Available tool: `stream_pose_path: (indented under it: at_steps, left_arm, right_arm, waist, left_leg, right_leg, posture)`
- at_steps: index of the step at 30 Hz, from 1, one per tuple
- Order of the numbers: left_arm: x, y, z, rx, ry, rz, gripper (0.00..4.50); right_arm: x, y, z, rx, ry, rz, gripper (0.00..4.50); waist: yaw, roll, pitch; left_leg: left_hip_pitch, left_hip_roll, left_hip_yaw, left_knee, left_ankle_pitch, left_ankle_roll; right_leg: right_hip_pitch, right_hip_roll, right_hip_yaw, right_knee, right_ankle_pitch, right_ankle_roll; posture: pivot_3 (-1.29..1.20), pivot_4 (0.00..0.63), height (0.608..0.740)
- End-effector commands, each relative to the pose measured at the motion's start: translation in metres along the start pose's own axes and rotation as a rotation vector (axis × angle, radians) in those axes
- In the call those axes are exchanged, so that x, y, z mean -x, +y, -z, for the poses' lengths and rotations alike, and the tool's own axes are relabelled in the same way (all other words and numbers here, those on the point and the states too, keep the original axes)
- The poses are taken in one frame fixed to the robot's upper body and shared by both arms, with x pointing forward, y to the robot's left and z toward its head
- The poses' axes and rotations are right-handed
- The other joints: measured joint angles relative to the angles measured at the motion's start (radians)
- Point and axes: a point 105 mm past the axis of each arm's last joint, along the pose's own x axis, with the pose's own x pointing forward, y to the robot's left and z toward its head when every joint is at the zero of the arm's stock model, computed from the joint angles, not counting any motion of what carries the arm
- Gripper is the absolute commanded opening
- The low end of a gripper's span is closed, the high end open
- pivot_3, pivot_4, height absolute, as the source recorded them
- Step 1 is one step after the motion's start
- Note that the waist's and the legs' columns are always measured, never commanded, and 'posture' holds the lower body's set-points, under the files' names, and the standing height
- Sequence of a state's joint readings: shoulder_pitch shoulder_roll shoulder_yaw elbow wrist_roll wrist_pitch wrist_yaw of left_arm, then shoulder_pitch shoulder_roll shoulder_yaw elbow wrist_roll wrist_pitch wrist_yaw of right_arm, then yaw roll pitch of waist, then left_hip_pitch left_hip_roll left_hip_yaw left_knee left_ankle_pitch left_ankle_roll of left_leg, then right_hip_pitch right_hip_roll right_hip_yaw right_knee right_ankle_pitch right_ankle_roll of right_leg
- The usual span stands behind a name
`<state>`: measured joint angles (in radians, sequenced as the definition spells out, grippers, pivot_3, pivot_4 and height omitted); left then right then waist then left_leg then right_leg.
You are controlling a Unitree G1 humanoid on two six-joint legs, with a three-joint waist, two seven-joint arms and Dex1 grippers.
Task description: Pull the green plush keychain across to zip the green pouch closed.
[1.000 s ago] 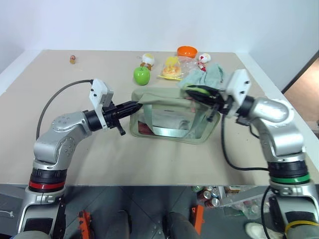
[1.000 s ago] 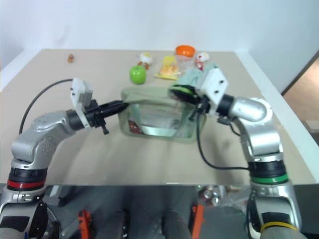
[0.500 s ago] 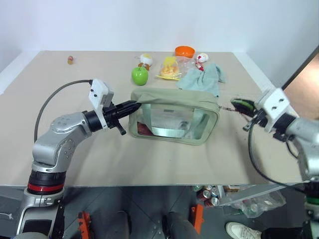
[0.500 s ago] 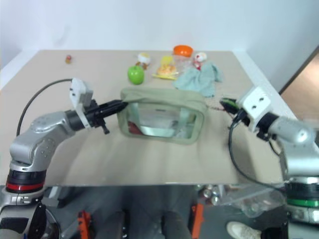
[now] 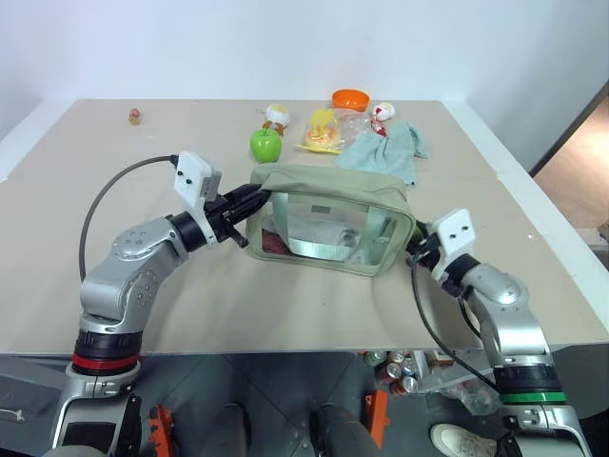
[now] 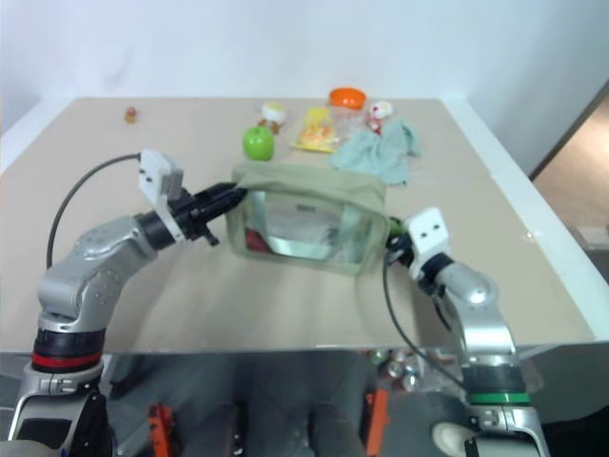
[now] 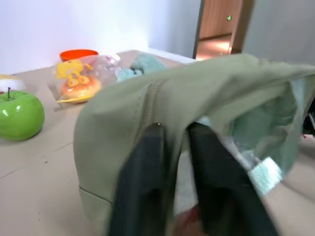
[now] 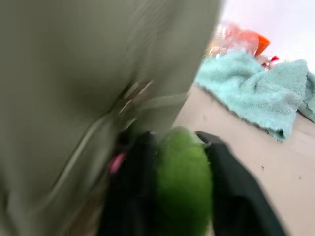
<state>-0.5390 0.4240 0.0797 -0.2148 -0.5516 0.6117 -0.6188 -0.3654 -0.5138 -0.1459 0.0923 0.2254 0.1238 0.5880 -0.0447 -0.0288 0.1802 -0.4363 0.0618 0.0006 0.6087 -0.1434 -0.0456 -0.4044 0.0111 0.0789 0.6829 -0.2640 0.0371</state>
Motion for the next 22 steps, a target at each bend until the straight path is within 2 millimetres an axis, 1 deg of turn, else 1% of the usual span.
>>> stream_pose_path:
  at_steps: [1,3,5,6,7,9,11,13,15,16,18,20,21,22]
  left_arm:
    - [0.006,0.0,-0.019,-0.038,-0.045,0.013,2.41]
    - [0.01,0.003,-0.025,-0.035,-0.053,0.019,2.98]
    - [0.013,0.006,-0.029,-0.043,-0.056,0.021,3.78]
    - [0.016,0.008,-0.031,-0.043,-0.057,0.02,4.14]
    - [0.018,0.012,-0.034,-0.048,-0.057,0.015,4.47]
    - [0.023,0.016,-0.04,-0.057,-0.063,0.018,4.49]
    - [0.029,0.016,-0.046,-0.056,-0.072,0.032,4.49]
    - [0.041,0.013,-0.047,-0.092,-0.033,0.051,4.49]
    - [0.052,0.01,-0.039,-0.136,0.036,0.057,4.49]
    - [0.057,0.007,-0.03,-0.158,0.082,0.054,4.49]
    - [0.068,-0.002,-0.009,-0.165,0.154,0.049,4.49]
    - [0.075,-0.013,0.006,-0.152,0.188,0.047,4.49]
    - [0.077,-0.019,0.014,-0.158,0.204,0.051,4.49]
    - [0.078,-0.026,0.02,-0.16,0.204,0.056,4.49]
  right_arm:
    - [0.011,-0.017,-0.045,-0.056,-0.153,-0.01,2.81]
    - [0.02,-0.023,-0.059,-0.055,-0.183,-0.025,3.39]
    - [0.029,-0.028,-0.068,-0.052,-0.197,-0.033,4.2]
    - [0.033,-0.03,-0.073,-0.048,-0.201,-0.035,4.5]
    - [0.037,-0.032,-0.078,-0.042,-0.203,-0.038,4.5]
    - [0.047,-0.035,-0.088,-0.048,-0.213,-0.043,4.5]
    - [0.054,-0.032,-0.097,-0.068,-0.222,-0.07,4.5]
    - [0.064,-0.019,-0.11,-0.085,-0.208,-0.155,4.5]
    - [0.072,0.0,-0.113,-0.082,-0.177,-0.234,4.5]
    - [0.075,0.015,-0.107,-0.063,-0.143,-0.283,4.5]
    - [0.083,0.048,-0.09,-0.075,-0.086,-0.374,4.5]
    - [0.09,0.071,-0.076,-0.09,-0.059,-0.415,4.5]
    - [0.093,0.081,-0.068,-0.088,-0.044,-0.43,4.5]
    - [0.094,0.086,-0.062,-0.092,-0.046,-0.423,4.5]
  waist:
    - [0.0,0.0,0.0]
    - [0.0,0.0,0.0]
    - [0.0,0.0,0.0]
    - [0.0,0.0,0.0]
    - [0.0,0.0,0.0]
    - [0.0,0.0,0.0]
    - [0.0,0.0,0.0]
    - [-0.001,0.0,0.0]
    - [-0.004,0.0,0.0]
    - [-0.004,0.0,0.0]
    - [-0.002,-0.001,-0.001]
    - [-0.001,-0.001,0.0]
    - [-0.001,-0.001,-0.001]
    - [-0.001,-0.001,-0.001]
  left_leg:
    - [0.0,0.0,0.0,0.0,0.0,0.0]
    - [0.0,0.0,0.0,-0.001,0.0,0.0]
    - [-0.001,0.0,0.0,-0.002,0.0,0.0]
    - [0.0,0.0,0.0,-0.003,0.0,0.0]
    - [0.0,0.0,0.0,-0.003,0.0,0.0]
    - [0.0,0.0,-0.001,-0.003,0.0,0.0]
    - [0.0,0.0,-0.001,-0.003,0.0,0.0]
    - [0.0,0.0,0.0,-0.003,0.0,0.0]
    - [0.0,0.0,0.0,-0.004,0.0,0.0]
    - [0.001,0.0,0.0,-0.005,0.0,0.0]
    - [0.002,0.0,0.0,-0.007,-0.001,0.0]
    - [0.003,0.001,-0.001,-0.007,-0.002,-0.002]
    - [0.001,0.001,-0.001,-0.007,-0.002,-0.002]
    - [0.001,0.001,-0.001,-0.006,-0.002,-0.002]
  right_leg:
    - [0.0,0.0,0.0,0.0,0.0,0.0]
    - [0.0,0.0,0.0,0.0,-0.001,0.0]
    - [-0.001,0.0,0.0,0.0,-0.001,0.0]
    - [-0.001,0.0,0.0,0.0,-0.001,0.0]
    - [-0.001,0.0,-0.001,0.0,-0.002,-0.001]
    - [-0.001,0.0,-0.001,0.0,-0.002,-0.001]
    - [-0.001,0.0,-0.001,0.0,-0.002,-0.001]
    - [-0.001,0.0,-0.001,0.0,-0.002,-0.001]
    - [-0.002,0.0,0.0,0.0,-0.002,-0.001]
    - [-0.001,0.0,0.0,0.0,-0.003,-0.002]
    - [-0.001,0.0,0.0,0.0,-0.005,-0.002]
    - [0.001,0.0,-0.002,0.0,-0.007,-0.004]
    - [-0.001,0.0,-0.002,0.0,-0.007,-0.004]
    - [-0.001,-0.001,-0.002,0.0,-0.007,-0.004]
  posture:
    - [0.0,0.15,0.74]
    - [0.0,0.15,0.74]
    - [0.0,0.15,0.74]
    - [0.0,0.15,0.74]
    - [0.0,0.15,0.74]
    - [0.0,0.15,0.74]
    - [0.0,0.15,0.74]
    - [0.0,0.15,0.74]
    - [0.0,0.15,0.74]
    - [0.0,0.15,0.74]
    - [0.0,0.15,0.74]
    - [0.0,0.15,0.74]
    - [0.0,0.15,0.74]
    - [0.0,0.15,0.74]
